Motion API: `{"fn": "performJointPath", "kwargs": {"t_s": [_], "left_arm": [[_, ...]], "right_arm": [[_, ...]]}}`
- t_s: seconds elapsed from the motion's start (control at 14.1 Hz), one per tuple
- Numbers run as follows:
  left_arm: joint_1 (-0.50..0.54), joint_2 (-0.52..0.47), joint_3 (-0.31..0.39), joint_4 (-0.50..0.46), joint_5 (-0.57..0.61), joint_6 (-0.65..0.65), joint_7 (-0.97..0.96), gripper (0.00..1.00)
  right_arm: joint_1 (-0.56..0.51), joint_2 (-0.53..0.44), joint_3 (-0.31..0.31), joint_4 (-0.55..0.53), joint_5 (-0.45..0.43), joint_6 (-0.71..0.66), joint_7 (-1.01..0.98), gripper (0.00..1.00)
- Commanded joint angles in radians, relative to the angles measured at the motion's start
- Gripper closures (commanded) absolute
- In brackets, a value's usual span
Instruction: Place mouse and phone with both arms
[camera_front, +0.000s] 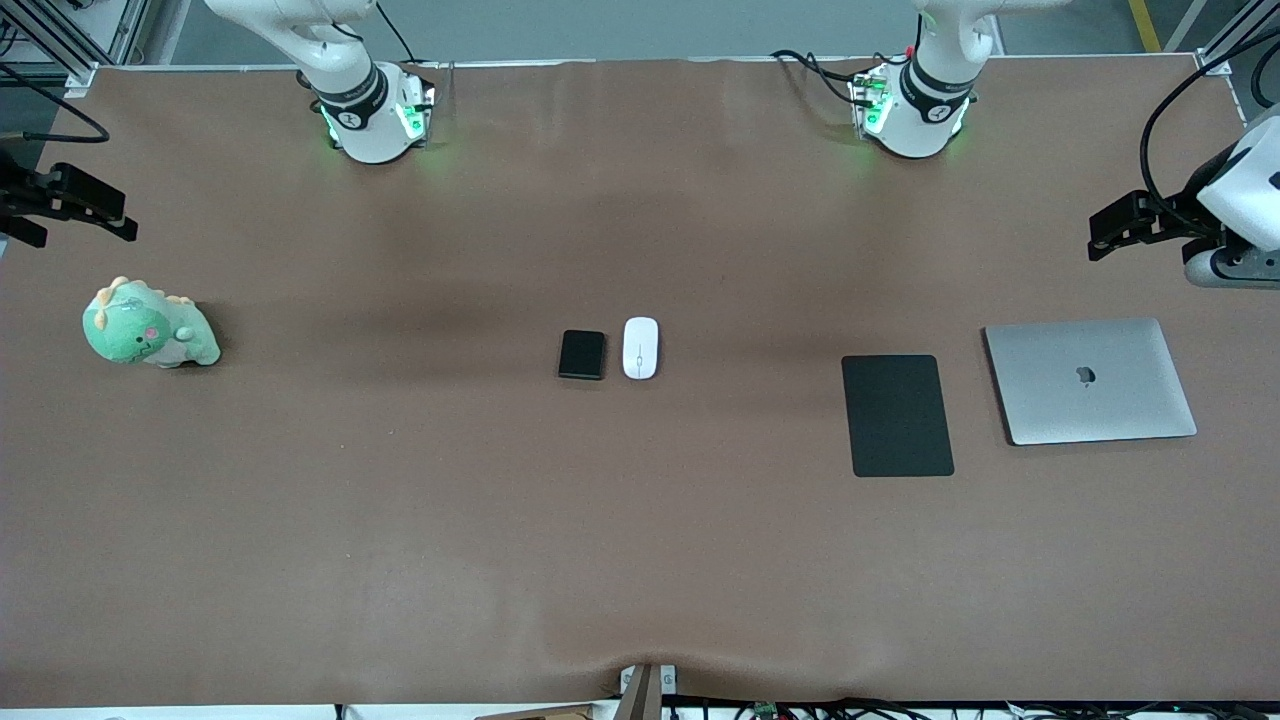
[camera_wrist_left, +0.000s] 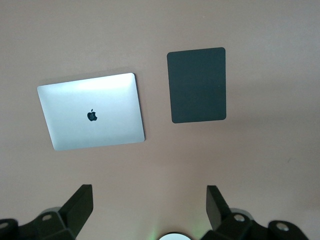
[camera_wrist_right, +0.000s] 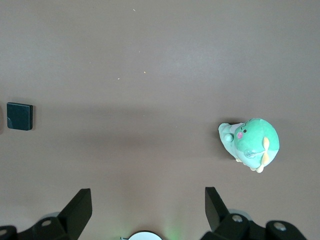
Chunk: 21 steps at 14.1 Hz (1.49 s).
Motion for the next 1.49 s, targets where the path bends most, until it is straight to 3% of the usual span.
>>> {"fn": "performJointPath", "kwargs": {"t_s": [0.0, 0.43, 0.57, 0.78, 1.13, 1.42], "left_arm": [[0.007, -0.01, -0.009, -0.002, -0.015, 0.001, 0.018, 0.0], [-0.001, 0.019, -0.012, 0.001, -0.028, -0.005, 0.009, 0.0], [0.003, 0.021, -0.009, 0.003, -0.121, -0.001, -0.003, 0.0], [-0.016, 0.057, -0.018, 0.004, -0.161, 0.005, -0.038, 0.0], [-0.131, 0.124, -0.057, 0.017, -0.172, 0.096, -0.248, 0.0], [-0.197, 0.134, -0.069, 0.0, -0.175, 0.137, -0.291, 0.0]], "right_arm": [[-0.009, 0.003, 0.006, 0.01, 0.013, -0.009, -0.006, 0.0], [-0.009, 0.004, 0.006, 0.01, 0.013, -0.009, -0.006, 0.0], [-0.009, 0.004, 0.006, 0.01, 0.013, -0.007, -0.006, 0.0], [-0.008, 0.004, 0.006, 0.012, 0.013, -0.007, -0.006, 0.0], [0.0, 0.009, 0.007, 0.012, 0.013, -0.007, -0.008, 0.0], [0.001, 0.01, 0.007, 0.012, 0.013, -0.007, -0.006, 0.0]]}}
